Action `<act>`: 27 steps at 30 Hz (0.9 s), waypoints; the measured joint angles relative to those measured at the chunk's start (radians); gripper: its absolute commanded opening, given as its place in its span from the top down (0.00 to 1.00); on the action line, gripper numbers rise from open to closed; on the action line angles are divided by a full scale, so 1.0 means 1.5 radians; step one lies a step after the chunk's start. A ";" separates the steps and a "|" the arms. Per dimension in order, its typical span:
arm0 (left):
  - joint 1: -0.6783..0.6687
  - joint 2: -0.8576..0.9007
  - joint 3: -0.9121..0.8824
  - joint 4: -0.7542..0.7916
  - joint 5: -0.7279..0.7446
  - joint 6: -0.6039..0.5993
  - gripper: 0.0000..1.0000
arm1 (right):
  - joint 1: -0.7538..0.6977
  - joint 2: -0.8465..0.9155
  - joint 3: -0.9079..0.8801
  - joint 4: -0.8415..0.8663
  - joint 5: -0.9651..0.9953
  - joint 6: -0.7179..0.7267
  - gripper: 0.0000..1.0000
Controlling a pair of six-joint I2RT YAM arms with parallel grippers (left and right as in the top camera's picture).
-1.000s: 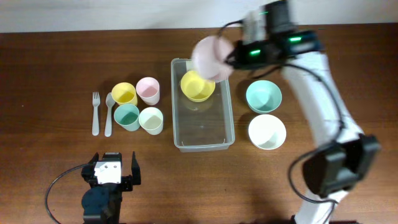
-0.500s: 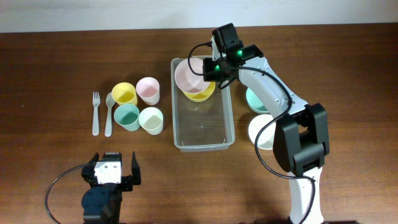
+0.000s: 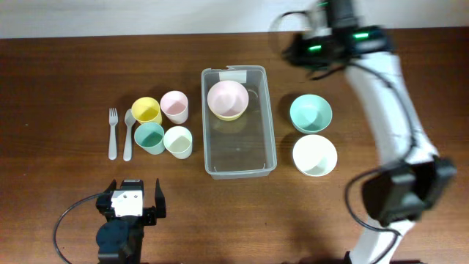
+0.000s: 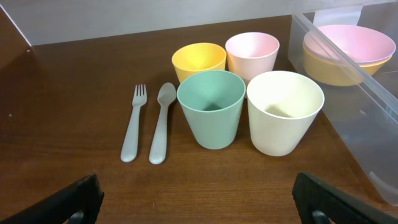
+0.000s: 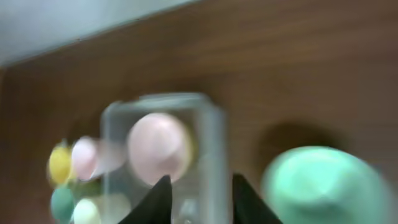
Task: Pack container
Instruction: 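Move the right gripper to the mint green bowl and grasp it, then carry the mint green bowl and stack it onto the pink bowl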
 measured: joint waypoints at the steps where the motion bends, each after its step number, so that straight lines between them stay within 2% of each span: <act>1: 0.000 0.000 0.000 0.000 0.000 0.000 0.00 | -0.036 -0.007 0.007 -0.030 0.017 0.001 0.66; 5: 0.000 0.000 0.000 0.000 0.000 0.000 0.00 | -0.133 0.016 -0.005 -0.114 0.073 0.003 0.62; 10: 0.000 0.000 0.000 0.000 0.000 0.000 0.00 | -0.153 0.085 -0.092 -0.114 0.088 -0.023 0.62; 18: 0.000 0.000 0.000 0.000 0.000 0.000 0.00 | -0.143 0.109 -0.252 0.043 0.088 -0.043 0.61; 20: 0.000 0.000 0.000 0.000 0.000 0.000 0.00 | -0.143 0.109 -0.288 0.077 0.084 -0.043 0.67; 24: 0.000 0.000 0.000 0.000 0.000 0.000 0.00 | -0.143 0.111 -0.348 0.152 0.054 -0.046 0.96; 27: 0.000 0.000 0.000 0.000 0.000 0.000 0.00 | -0.143 0.111 -0.372 0.206 -0.001 -0.045 0.96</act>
